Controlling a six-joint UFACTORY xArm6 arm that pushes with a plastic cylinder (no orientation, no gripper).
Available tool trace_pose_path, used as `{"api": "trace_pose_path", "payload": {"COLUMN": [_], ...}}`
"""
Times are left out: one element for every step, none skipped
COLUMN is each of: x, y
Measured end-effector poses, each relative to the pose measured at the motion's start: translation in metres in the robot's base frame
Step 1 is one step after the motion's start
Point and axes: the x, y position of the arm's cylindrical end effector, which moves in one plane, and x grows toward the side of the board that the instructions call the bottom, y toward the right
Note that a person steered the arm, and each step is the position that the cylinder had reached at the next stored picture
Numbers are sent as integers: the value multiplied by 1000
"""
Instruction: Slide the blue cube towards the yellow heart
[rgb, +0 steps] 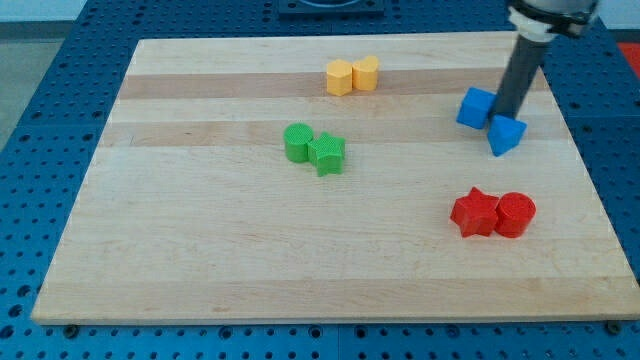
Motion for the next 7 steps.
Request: {"api": "trace_pose_path", "payload": {"x": [-17,-51,-68,-68,-58,-42,-29], "y": [-11,-11,-11,-11,-10,-9,-15]}}
